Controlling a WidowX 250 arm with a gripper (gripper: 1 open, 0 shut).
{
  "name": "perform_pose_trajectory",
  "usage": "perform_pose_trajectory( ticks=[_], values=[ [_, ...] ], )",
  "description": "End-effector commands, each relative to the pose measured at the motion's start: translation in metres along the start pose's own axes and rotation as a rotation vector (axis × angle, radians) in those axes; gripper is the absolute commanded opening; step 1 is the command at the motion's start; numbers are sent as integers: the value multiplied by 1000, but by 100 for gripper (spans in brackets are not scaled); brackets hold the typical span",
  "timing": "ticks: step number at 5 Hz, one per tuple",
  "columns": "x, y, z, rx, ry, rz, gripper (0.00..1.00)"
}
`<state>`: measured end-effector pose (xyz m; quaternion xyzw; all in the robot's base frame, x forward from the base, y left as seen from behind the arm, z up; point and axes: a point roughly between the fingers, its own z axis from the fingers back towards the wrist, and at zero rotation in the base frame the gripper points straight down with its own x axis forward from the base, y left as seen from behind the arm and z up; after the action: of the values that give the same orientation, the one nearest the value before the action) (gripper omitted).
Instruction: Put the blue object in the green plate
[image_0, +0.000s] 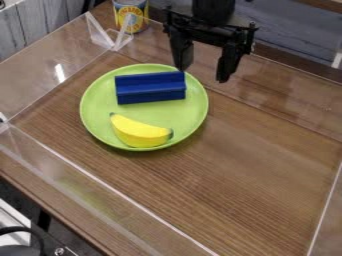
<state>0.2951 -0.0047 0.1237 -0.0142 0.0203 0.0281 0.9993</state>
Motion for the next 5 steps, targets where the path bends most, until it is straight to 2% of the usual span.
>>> perform_pose_trajectory(
  ticks=[1, 2, 3, 4, 5],
  values=[
    [2, -3, 21, -6, -63, 12, 100],
    [-3, -7, 28, -9, -72, 11, 100],
    [6, -11, 33, -11, -83, -10, 100],
    [12, -14, 33, -12, -91, -33, 100],
    [14, -11, 25, -8, -88, -63, 100]
  ],
)
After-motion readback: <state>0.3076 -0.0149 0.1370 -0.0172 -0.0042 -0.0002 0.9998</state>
